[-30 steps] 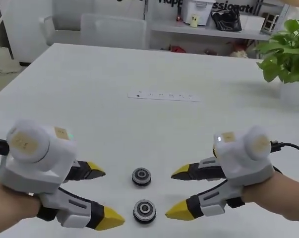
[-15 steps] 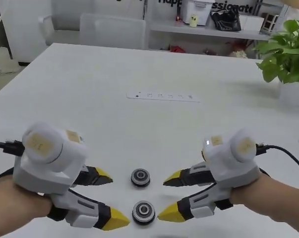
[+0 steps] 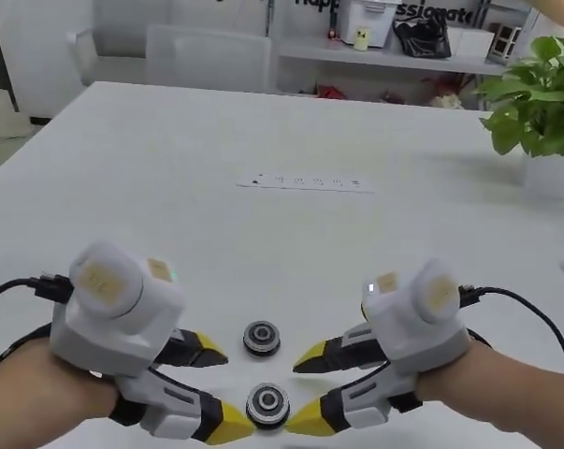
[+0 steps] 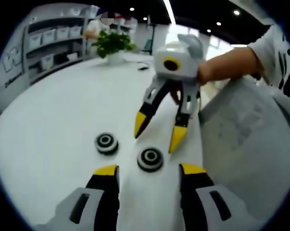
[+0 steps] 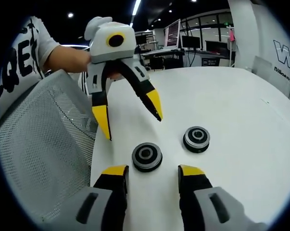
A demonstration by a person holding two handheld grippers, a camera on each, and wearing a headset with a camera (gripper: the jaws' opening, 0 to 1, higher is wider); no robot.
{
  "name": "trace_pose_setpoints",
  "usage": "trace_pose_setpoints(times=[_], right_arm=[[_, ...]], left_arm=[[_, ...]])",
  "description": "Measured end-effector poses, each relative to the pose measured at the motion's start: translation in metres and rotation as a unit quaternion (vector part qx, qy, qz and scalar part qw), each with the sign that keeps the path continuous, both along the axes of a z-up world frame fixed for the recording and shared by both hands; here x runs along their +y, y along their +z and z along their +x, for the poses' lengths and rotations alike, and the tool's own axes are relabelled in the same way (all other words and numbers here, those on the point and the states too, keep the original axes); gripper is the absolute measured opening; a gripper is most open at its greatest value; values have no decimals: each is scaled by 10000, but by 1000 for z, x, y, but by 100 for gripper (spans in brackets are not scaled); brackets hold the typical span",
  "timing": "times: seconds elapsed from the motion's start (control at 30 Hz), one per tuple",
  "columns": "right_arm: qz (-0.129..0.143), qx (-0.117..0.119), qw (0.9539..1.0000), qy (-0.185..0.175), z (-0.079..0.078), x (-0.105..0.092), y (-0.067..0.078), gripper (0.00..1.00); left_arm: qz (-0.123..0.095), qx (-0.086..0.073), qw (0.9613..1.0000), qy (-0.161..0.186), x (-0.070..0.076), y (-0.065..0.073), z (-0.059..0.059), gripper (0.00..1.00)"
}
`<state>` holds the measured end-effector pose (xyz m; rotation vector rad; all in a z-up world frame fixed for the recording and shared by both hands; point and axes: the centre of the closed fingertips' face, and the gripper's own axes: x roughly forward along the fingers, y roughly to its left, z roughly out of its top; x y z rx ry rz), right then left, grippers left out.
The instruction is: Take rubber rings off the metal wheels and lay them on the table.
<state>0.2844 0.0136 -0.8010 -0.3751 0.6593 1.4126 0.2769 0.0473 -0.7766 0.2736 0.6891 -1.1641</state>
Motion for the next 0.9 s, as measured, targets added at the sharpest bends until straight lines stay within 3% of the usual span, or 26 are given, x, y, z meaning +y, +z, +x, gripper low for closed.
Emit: trace_pose_setpoints(times=[0.33,0.5,0.63,0.73,0.9], right_arm=[[59,-47,9999,100,-3,5,-3,31],[46,-81,9999,136,-4,6,-3,28],[52,-63,9999,132,-4,6,-4,28],[67,-51,9999,120,-5,6,-4,28],[87,-9,9999,81,-4,5,-5,28]], left_arm=[[-47,54,9999,-95,-10,-2,-2,44],[-234,228,9994,-88,-17,0,-2,40],[-210,214,9995,-98,-20,-2,-1,34],[-359,383,9986,6,-23,-1,0,30],[-369,411,9985,60,-23,-3,2,27]])
